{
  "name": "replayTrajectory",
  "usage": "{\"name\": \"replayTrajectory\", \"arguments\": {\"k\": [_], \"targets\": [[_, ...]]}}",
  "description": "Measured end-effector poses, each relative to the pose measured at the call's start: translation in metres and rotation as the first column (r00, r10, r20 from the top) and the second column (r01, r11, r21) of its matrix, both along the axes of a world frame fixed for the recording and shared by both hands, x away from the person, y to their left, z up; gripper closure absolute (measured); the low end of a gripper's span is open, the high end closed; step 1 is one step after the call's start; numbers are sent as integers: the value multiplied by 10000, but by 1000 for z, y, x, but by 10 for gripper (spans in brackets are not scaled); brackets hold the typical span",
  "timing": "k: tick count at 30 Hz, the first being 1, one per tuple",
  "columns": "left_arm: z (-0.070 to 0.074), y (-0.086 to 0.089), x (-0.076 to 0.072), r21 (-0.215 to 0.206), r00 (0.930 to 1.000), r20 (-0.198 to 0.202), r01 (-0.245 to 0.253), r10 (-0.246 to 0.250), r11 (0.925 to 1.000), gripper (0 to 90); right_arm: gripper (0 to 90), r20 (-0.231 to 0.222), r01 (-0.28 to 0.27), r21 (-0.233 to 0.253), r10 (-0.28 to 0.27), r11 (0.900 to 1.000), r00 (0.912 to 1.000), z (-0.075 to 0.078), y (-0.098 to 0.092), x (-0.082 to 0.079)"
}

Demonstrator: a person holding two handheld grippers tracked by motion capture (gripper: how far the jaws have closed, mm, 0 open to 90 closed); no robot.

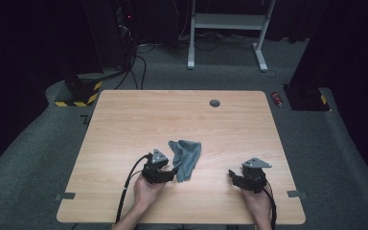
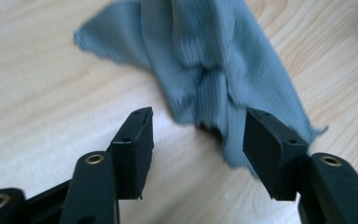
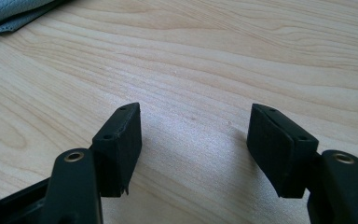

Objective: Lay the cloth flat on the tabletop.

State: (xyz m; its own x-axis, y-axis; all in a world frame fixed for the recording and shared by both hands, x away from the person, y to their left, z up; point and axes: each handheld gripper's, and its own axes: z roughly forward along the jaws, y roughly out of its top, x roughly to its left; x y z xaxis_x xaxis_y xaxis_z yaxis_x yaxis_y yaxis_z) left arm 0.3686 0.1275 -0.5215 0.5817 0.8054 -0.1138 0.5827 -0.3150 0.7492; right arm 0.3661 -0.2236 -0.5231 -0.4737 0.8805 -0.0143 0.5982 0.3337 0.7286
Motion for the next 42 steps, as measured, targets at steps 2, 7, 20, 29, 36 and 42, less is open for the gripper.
{"name": "replayTrajectory", "arguments": {"k": [2,7,20,29,36,42], "targets": [[-5,-1,-5,-60,9994,308,-151,152,9999,408,350,-3,-1,3,1,10000,10000,0,0,0],[-5,-9,-8,691,9977,656,-186,141,9974,393,428,40,-71,34,71,10000,10000,0,1,-1],[-5,-11,-9,862,9971,709,-344,283,9957,351,665,160,-771,97,770,9970,9969,8,23,-3],[-5,-11,-9,875,9971,710,-319,257,9957,347,634,160,-2648,364,2643,9636,9643,27,81,6],[-5,-11,-9,883,9972,710,-311,249,9956,346,587,67,-3588,-34,3588,9334,9334,32,129,17],[-5,-11,-9,882,9972,707,-313,251,9956,346,559,-203,-3962,-367,3957,9174,9181,24,158,22]]}}
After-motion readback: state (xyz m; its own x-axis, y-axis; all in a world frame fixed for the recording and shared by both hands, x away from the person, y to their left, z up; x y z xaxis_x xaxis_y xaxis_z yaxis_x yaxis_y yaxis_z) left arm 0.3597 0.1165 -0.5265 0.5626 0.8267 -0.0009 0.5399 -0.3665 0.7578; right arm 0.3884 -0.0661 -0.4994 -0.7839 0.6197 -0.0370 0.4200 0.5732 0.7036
